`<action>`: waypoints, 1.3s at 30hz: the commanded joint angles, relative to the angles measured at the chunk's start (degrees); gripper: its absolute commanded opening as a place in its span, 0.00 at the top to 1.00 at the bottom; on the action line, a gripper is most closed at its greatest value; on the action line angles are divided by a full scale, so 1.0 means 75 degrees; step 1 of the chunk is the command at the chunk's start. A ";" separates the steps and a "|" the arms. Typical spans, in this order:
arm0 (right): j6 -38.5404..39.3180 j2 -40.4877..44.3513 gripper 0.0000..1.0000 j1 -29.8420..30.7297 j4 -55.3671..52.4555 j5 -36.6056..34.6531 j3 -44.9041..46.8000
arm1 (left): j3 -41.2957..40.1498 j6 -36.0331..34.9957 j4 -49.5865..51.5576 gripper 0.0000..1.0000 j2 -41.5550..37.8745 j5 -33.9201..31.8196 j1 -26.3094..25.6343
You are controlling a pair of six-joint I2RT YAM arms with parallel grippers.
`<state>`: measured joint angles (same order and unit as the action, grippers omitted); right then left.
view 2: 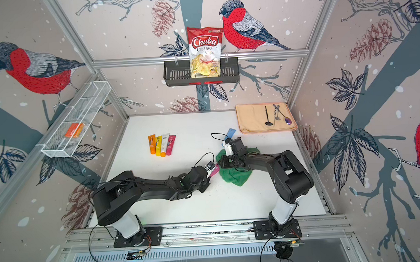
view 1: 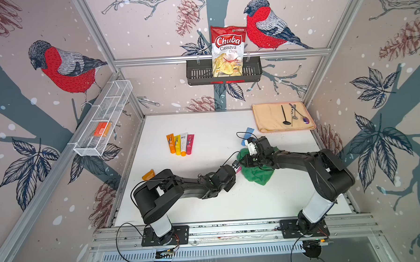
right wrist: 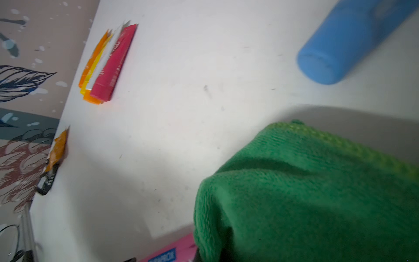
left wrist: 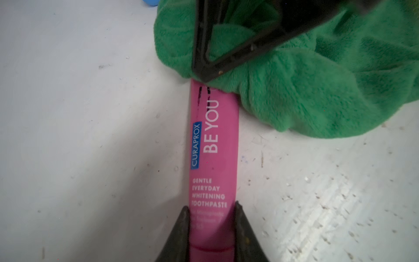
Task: Wipe the surface of the toothpaste tube
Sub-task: Wipe the dirt from the toothpaste tube.
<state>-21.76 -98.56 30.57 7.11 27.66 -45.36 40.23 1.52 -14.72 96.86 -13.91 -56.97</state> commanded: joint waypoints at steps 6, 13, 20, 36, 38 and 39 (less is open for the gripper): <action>-0.0555 -0.0399 1.00 0.0402 0.1425 0.1446 0.0442 | 0.0020 -0.0039 -0.0454 0.91 -0.0014 0.0013 -0.0021; -0.0150 -0.0242 1.00 0.0064 0.0563 0.0651 0.0574 | -0.0055 -0.0048 -0.0574 0.91 -0.0082 -0.0005 -0.0021; 0.0330 -0.0079 1.00 -0.0162 -0.0957 -0.1249 0.0150 | -0.0210 -0.0038 -0.0673 0.92 -0.0242 -0.0085 -0.0018; -0.0303 0.0362 1.00 0.0572 0.0389 0.0565 0.0299 | -0.0119 -0.0074 -0.0794 0.92 0.0051 -0.0092 -0.0021; -0.0588 0.0322 1.00 0.0866 0.1016 0.1152 0.0418 | -0.0128 -0.0082 -0.0827 0.92 0.0059 -0.0114 -0.0021; -0.0693 0.0294 1.00 0.0945 0.1273 0.1382 0.0476 | -0.0126 -0.0077 -0.0846 0.92 0.0049 -0.0129 -0.0021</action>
<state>-23.16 -96.18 36.03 9.98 26.28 -42.54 38.96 1.78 -17.98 96.97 -14.33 -57.12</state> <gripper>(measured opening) 0.083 0.272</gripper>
